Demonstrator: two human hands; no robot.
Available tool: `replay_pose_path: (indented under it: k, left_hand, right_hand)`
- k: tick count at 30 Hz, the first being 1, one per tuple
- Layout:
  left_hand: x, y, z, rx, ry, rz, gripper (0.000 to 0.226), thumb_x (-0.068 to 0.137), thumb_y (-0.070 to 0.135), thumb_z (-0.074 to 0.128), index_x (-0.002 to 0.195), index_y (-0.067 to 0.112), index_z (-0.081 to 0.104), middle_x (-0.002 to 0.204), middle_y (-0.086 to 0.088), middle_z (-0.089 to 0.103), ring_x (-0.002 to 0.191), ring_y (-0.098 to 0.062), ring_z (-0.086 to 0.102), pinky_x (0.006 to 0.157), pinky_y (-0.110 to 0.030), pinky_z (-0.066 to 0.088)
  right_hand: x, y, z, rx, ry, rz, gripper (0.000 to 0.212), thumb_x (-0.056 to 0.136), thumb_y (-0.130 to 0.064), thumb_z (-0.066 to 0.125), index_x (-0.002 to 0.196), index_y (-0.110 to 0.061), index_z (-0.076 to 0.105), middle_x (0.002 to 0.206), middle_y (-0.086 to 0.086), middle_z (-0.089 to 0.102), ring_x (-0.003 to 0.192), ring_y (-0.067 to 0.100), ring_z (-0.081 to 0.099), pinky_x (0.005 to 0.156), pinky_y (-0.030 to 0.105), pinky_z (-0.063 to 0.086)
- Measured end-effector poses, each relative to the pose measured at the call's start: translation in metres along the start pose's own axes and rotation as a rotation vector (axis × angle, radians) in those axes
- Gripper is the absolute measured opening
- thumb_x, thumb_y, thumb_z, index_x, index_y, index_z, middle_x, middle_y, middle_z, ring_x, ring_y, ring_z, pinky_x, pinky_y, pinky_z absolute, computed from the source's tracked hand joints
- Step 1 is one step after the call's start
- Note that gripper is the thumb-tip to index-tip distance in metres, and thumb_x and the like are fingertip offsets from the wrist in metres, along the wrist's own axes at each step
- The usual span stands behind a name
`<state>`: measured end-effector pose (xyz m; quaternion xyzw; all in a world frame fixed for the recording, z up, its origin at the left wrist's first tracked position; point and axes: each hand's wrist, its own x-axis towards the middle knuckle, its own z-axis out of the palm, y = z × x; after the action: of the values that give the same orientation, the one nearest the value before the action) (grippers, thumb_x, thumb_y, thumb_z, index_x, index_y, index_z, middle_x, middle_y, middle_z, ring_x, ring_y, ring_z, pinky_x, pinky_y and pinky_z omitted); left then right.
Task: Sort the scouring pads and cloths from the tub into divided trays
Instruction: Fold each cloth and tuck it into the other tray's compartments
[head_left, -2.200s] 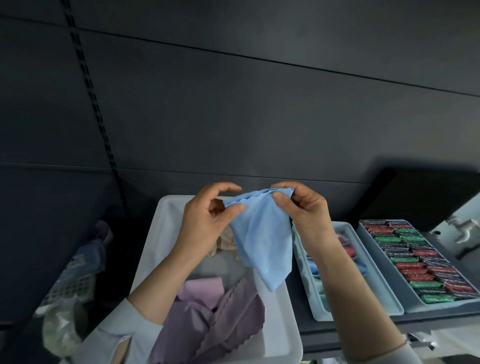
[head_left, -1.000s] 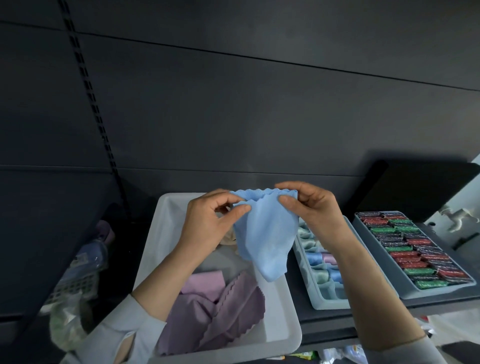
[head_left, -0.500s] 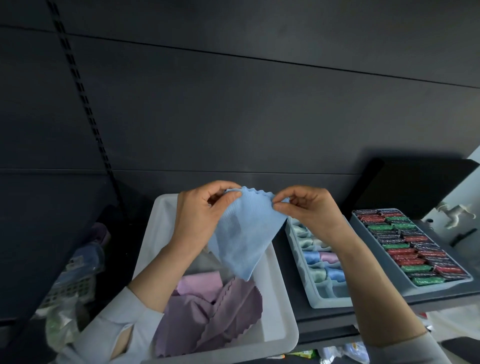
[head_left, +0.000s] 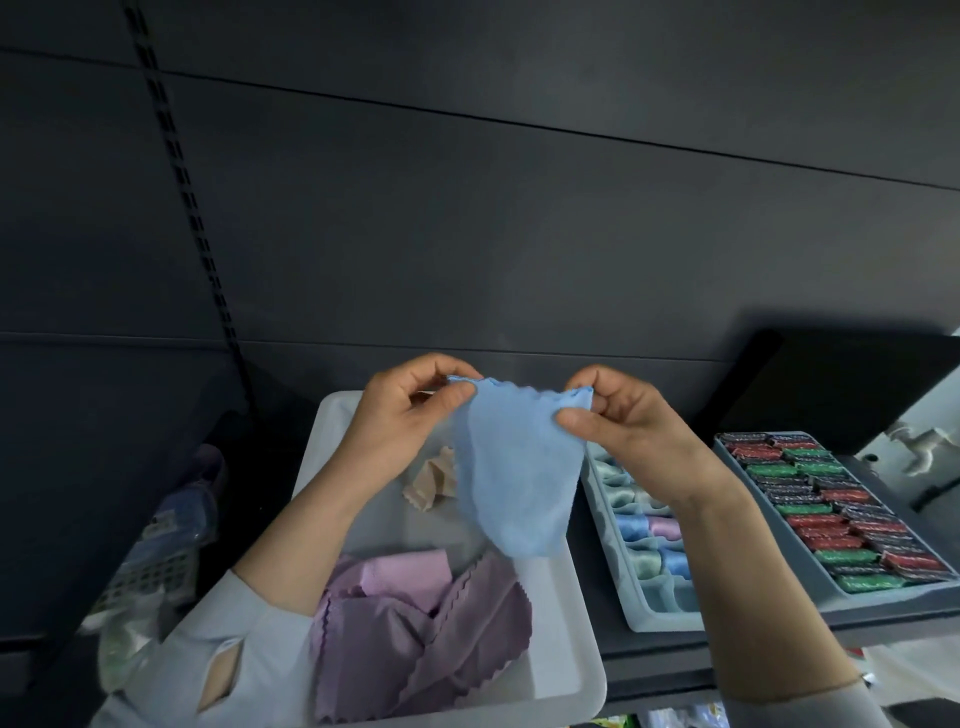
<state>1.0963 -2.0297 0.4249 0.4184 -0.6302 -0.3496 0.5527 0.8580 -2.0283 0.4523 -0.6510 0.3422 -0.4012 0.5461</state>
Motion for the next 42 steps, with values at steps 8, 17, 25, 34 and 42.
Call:
replay_pose_path:
  k: [8,17,25,34,42]
  left_hand:
    - [0.004,0.008,0.012,-0.073,-0.214,0.042,0.031,0.091,-0.008,0.057,0.088,0.021,0.068,0.085,0.013,0.07,0.083,-0.003,0.064,0.08,-0.015,0.047]
    - [0.012,-0.001,0.019,-0.151,-0.159,-0.041,0.048,0.081,-0.017,0.063,0.107,0.02,0.047,0.093,0.002,0.059,0.068,-0.007,0.061,0.066,-0.022,0.047]
    - [-0.011,-0.01,0.019,-0.083,0.026,-0.553,0.051,0.097,0.047,0.048,0.073,0.006,0.067,0.072,-0.014,0.068,0.057,-0.02,0.068,0.057,-0.029,0.056]
    - [-0.017,-0.024,0.032,-0.861,-0.091,-1.03,0.034,0.098,0.029,0.052,0.1,-0.002,0.064,0.088,-0.015,0.072,0.069,-0.022,0.071,0.068,-0.03,0.06]
    - [0.003,-0.028,0.026,-0.676,0.007,-0.8,0.013,0.09,-0.001,0.059,0.099,0.001,0.067,0.078,-0.008,0.074,0.064,-0.016,0.071,0.063,-0.024,0.059]
  right_hand:
    - [0.016,-0.004,0.017,-0.163,0.016,-0.029,0.01,0.077,-0.007,0.079,0.083,-0.013,0.072,0.081,0.008,0.069,0.078,0.02,0.061,0.081,0.034,0.05]
    - [0.021,0.006,0.018,-0.242,0.115,-0.053,0.02,0.077,-0.008,0.08,0.092,-0.021,0.075,0.094,0.015,0.069,0.085,0.041,0.061,0.085,0.055,0.051]
    - [0.027,0.019,0.017,-0.091,0.281,0.009,0.012,0.082,-0.015,0.075,0.08,-0.023,0.066,0.082,0.007,0.068,0.078,0.023,0.057,0.075,0.047,0.045]
    - [0.006,0.022,0.025,-0.124,-0.263,0.134,0.012,0.085,-0.001,0.071,0.09,-0.007,0.062,0.098,0.03,0.069,0.086,0.05,0.063,0.084,0.053,0.051]
    - [-0.002,0.022,0.029,-0.228,-0.493,0.306,0.013,0.086,-0.003,0.072,0.095,-0.008,0.064,0.108,0.028,0.068,0.104,0.049,0.062,0.098,0.055,0.045]
